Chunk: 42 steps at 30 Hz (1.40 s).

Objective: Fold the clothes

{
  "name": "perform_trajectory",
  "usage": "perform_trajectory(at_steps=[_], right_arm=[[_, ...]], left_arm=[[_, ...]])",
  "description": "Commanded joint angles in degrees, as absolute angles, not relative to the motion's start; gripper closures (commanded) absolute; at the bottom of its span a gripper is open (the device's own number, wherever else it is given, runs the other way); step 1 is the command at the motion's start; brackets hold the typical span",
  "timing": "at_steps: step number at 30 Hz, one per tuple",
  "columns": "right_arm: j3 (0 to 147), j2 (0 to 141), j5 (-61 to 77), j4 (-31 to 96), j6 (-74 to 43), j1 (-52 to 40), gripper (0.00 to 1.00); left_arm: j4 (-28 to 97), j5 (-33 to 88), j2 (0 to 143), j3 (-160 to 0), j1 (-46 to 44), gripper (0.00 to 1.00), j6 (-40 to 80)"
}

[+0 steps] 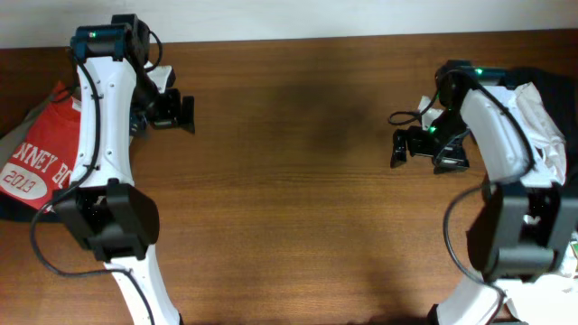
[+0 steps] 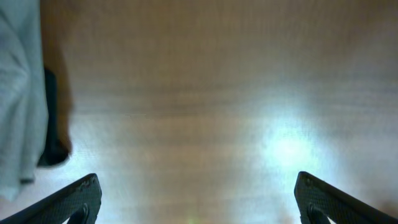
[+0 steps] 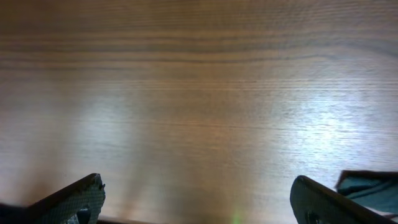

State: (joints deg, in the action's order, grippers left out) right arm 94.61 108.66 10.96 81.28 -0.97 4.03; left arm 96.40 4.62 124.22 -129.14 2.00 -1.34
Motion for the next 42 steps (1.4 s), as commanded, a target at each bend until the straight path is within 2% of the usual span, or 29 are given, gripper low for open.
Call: perform_trajectory(at_steps=[1,3,7,9,10,14,17,28,32,33,36,40,42], right_arm=[[93.7,95.4,10.0,78.3,-0.3,3.8,0.01],[89.0,86.4,10.0,71.6,-0.3,3.8,0.01],[67.8,64.3,7.9,55.9,-0.3,3.8,0.01],[58.6,53.4,6.1,51.0,-0.3,3.8,0.01],[53.4,45.7,5.6,50.5,-0.3,3.8,0.01],[48.6,35.4,5.7,50.7,-0.3,3.8,0.01],[48.6,35.4,5.7,50.7,-0.3,3.8,0.01],[47.0,32.3,5.7,49.9,-0.3,3.7,0.01],[35.9,18.9,7.1,38.2,-0.3,2.2,0.01],[28.0,11.0,7.6,30.7,-0.3,1.4,0.01],[14.8,0.0,7.7,18.0,-0.3,-0.9,0.01],[1.1,0.2,6.8,-1.8,0.4,-1.1,0.01],[0.3,0.2,6.0,0.6,1.7,-1.1,0.02]], left_arm=[[96.2,4.7,113.1,-117.4,2.1,0.01,-0.4],[89.8,4.7,103.6,-107.7,2.1,0.01,-0.4],[65.9,1.8,73.8,-80.8,2.1,0.01,-0.4],[58.0,1.7,61.1,-69.7,2.1,0.01,-0.4],[53.1,1.7,49.5,-60.4,2.1,0.01,-0.4],[53.3,1.7,32.8,-52.5,2.1,0.01,-0.4],[57.6,1.7,28.4,-52.5,2.1,0.01,-0.4],[68.7,1.7,28.3,-52.5,2.1,0.01,-0.4],[68.7,1.7,28.3,-52.5,2.1,0.01,-0.4],[68.7,1.7,28.3,-52.5,2.1,0.01,-0.4],[68.7,1.7,28.3,-52.5,2.1,0.01,-0.4],[68.7,1.7,28.3,-52.5,2.1,0.01,-0.4],[68.7,1.7,28.3,-52.5,2.1,0.01,-0.4]])
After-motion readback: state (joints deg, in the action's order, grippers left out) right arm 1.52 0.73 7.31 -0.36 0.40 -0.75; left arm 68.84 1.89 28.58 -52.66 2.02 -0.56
